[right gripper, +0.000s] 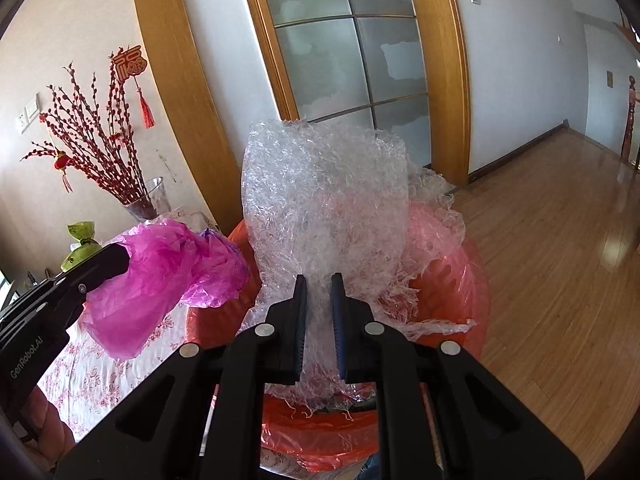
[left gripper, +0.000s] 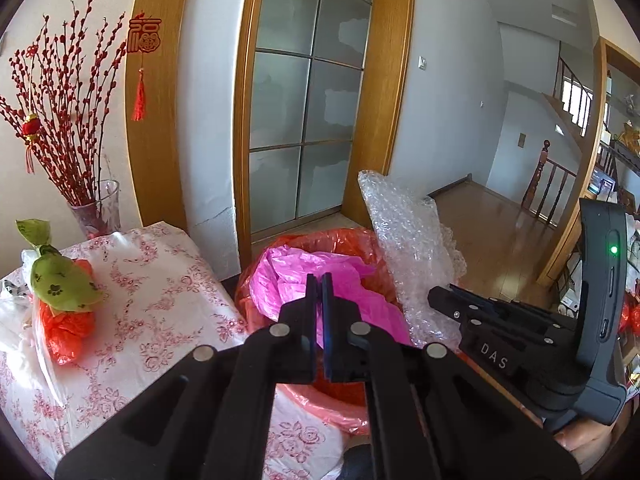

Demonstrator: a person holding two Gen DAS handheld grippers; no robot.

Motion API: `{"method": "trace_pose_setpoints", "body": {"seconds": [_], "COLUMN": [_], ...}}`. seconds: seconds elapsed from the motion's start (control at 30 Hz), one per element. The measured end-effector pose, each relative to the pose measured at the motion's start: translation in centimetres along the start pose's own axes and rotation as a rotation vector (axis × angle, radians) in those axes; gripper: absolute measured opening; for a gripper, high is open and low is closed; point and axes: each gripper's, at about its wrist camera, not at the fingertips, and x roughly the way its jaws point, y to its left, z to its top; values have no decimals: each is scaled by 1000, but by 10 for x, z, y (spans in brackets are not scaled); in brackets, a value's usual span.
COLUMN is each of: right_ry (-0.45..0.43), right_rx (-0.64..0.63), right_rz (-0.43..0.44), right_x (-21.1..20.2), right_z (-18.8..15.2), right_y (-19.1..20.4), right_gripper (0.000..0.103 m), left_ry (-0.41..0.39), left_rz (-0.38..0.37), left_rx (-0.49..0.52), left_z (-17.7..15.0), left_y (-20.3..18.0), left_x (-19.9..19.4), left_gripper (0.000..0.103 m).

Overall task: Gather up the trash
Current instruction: 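Carry the pink bag and bubble wrap over the red wastebasket and open both tools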

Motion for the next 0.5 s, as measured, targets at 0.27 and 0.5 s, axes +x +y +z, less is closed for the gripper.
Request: {"method": "trace_pose_setpoints", "body": {"seconds": [0.27,0.5], "right_ry": [-2,0], "right_rx": [18,35], "right_rz": [3,-25], "right_x": [5,2], "right_z": [6,-1], "right_y": [-11,-19], "right_gripper": [30,41], "left_ry": [46,40], "left_rz": [-22,17], "left_rx": [-27,-46], "left_z": [-3,-9], "left_y": [2,13], "left_x": [22,11], "left_gripper": [25,42]}}
